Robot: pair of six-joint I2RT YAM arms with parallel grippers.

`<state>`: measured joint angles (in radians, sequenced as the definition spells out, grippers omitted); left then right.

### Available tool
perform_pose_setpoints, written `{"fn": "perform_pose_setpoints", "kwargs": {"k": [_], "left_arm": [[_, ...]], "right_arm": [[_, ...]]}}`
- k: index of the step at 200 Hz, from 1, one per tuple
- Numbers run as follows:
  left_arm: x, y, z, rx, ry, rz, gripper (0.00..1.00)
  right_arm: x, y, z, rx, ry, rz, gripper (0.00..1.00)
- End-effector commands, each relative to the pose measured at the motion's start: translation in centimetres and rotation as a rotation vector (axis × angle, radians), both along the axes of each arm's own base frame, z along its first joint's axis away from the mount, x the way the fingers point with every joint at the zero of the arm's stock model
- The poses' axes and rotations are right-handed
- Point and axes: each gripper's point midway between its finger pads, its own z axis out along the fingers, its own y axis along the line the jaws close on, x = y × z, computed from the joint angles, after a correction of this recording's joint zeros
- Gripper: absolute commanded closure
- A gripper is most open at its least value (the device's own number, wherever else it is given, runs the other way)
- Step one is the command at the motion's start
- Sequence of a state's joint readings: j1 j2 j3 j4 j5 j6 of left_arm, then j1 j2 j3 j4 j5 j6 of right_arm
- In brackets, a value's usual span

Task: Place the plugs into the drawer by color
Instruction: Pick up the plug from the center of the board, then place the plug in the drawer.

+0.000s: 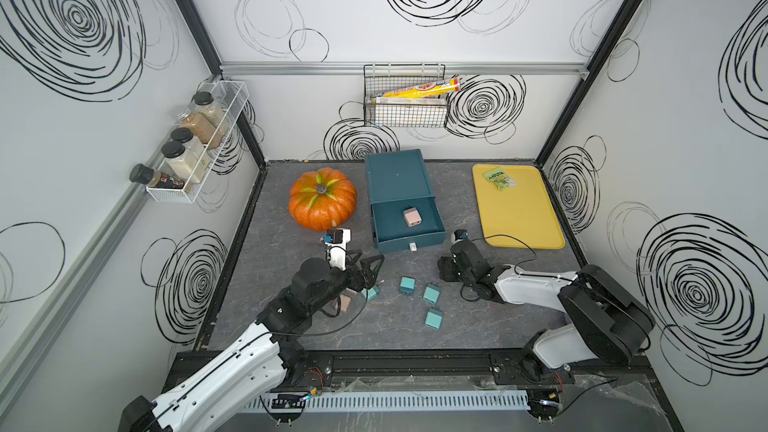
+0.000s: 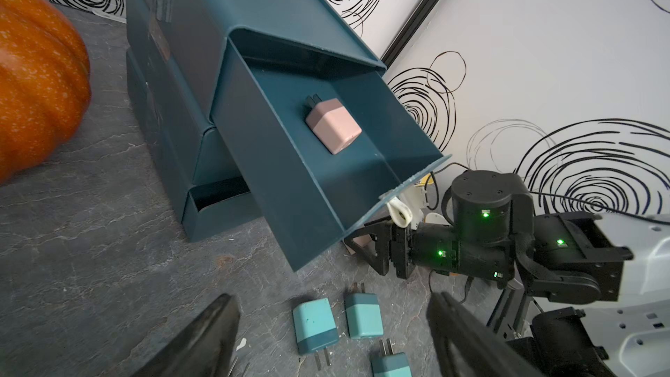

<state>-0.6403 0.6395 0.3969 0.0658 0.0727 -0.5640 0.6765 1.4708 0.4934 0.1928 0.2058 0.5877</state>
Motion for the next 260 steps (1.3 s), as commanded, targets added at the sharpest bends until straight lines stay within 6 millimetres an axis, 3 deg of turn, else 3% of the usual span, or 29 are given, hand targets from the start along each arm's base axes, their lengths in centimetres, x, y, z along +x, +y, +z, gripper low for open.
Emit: {"fn": "perform_pose_setpoints", "kwargs": {"k": [1, 29, 64, 93, 132, 172, 207, 233, 260], "left_arm": [[0.0, 0.0, 1.6, -0.023, -0.051, 0.001, 0.11], [-0.1, 0.1, 1.7, -0.024, -0.054, 0.001, 0.11], [0.0, 0.2, 1.6, -0.019, -0.053, 0.008, 0.11], [0.0, 0.2, 1.6, -0.019, -0.052, 0.007, 0.11], [-0.1, 0.3, 1.7, -0.028, -0.053, 0.010, 0.11], [-0.4, 0.1, 2.2, -0.061, -0.062, -0.007, 0.10], [-0.3, -0.2, 1.9, -0.053, -0.050, -0.015, 0.10], [-0.3, -0.1, 2.0, -0.052, -0.056, -0.011, 0.10], [-0.1, 0.1, 1.9, -0.044, -0.053, 0.001, 0.10]], "right_arm": [[-2.0, -2.2, -2.3, -0.110, 0.099, 0.002, 0.37], [-1.8, -0.7, -2.8, -0.087, 0.115, 0.073, 0.41], [-1.8, -1.1, -3.7, -0.100, 0.140, 0.068, 0.64], [-1.9, -1.4, -1.9, -0.080, 0.116, 0.053, 0.69], [-0.6, -1.1, 5.9, -0.004, -0.011, 0.088, 0.74], [0.8, -1.1, 16.4, 0.028, -0.133, 0.124, 0.78], [1.0, 2.1, 24.3, 0.147, -0.197, 0.258, 0.82], [1.0, 6.2, 26.6, 0.175, -0.193, 0.363, 0.84], [0.8, 10.9, 24.7, 0.132, -0.121, 0.438, 0.84]]}}
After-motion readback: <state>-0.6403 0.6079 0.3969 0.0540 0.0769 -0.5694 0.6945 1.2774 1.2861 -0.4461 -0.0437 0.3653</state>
